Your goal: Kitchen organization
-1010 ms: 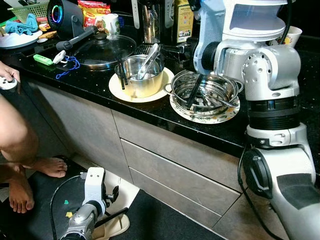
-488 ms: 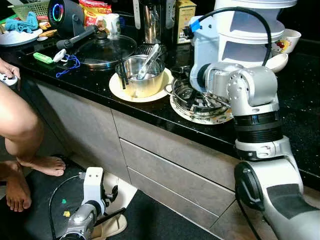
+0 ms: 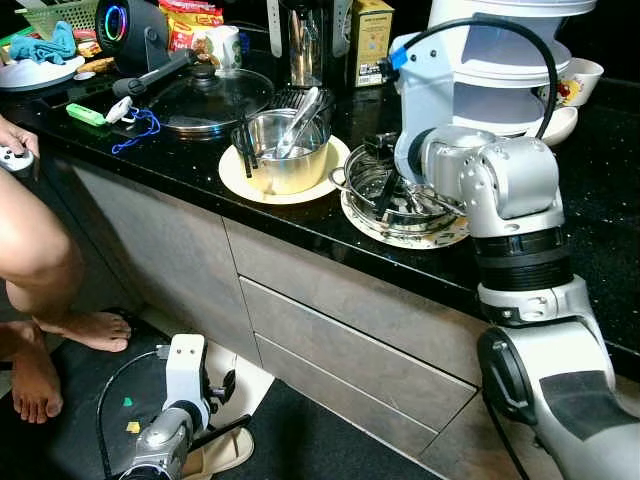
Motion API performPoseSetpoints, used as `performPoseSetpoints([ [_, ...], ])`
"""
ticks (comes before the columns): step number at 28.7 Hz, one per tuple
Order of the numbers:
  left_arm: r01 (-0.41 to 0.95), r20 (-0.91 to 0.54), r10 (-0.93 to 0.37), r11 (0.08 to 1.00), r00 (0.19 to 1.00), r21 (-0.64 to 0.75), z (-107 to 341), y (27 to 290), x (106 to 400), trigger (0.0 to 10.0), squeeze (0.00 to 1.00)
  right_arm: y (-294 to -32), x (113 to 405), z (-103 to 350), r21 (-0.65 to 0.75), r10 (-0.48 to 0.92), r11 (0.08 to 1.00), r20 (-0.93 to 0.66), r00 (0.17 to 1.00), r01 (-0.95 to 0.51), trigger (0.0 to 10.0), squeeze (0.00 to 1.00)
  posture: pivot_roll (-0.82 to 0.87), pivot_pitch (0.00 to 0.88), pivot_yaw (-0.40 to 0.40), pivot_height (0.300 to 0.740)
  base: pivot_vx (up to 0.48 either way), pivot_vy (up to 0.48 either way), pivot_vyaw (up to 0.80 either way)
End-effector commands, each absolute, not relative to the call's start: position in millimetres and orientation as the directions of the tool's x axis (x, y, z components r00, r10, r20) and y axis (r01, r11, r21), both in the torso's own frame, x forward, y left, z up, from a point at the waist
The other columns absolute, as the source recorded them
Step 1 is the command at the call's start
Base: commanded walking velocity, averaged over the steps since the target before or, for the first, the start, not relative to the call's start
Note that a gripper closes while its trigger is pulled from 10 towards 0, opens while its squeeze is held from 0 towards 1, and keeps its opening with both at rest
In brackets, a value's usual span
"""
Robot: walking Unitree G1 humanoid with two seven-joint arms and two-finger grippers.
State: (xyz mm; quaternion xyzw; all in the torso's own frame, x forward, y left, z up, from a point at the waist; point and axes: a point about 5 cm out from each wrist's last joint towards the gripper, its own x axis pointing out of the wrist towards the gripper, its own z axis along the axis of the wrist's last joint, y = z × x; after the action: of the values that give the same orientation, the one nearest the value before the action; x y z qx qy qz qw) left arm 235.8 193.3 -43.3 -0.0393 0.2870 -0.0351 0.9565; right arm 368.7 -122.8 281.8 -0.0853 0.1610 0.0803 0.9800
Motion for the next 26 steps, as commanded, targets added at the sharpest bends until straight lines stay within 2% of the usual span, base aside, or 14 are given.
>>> performPoseSetpoints([
  [1, 0.035, -0.559, -0.082, 0.995, 0.825, -0.094, -47, 196, 230, 10.0, 0.00, -126, 367, 279, -0.154, 0.106, 0.974, -0.338, 0.935, -0.166, 10.0, 0.00, -0.02, 0.056, -0.022, 0.740, 0.000, 0.000, 0.00],
  [12, 0.039, -0.563, -0.087, 0.994, 0.822, -0.097, -48, 193, 230, 10.0, 0.00, -129, 362, 272, -0.118, 0.114, 0.979, -0.374, 0.921, -0.169, 10.0, 0.00, -0.02, 0.048, -0.028, 0.740, 0.000, 0.000, 0.00],
  [19, 0.037, -0.559, -0.086, 0.994, 0.824, -0.098, -47, 193, 230, 10.0, 0.00, -131, 363, 273, -0.180, 0.094, 0.968, -0.379, 0.921, -0.172, 10.0, 0.00, -0.02, 0.053, -0.032, 0.740, 0.000, 0.000, 0.00],
  [26, 0.036, -0.558, -0.086, 0.994, 0.826, -0.099, -47, 193, 230, 10.0, 0.00, -124, 360, 268, -0.182, 0.129, 0.959, -0.404, 0.906, -0.217, 10.0, 0.00, -0.02, 0.056, -0.032, 0.740, 0.000, 0.000, 0.00],
])
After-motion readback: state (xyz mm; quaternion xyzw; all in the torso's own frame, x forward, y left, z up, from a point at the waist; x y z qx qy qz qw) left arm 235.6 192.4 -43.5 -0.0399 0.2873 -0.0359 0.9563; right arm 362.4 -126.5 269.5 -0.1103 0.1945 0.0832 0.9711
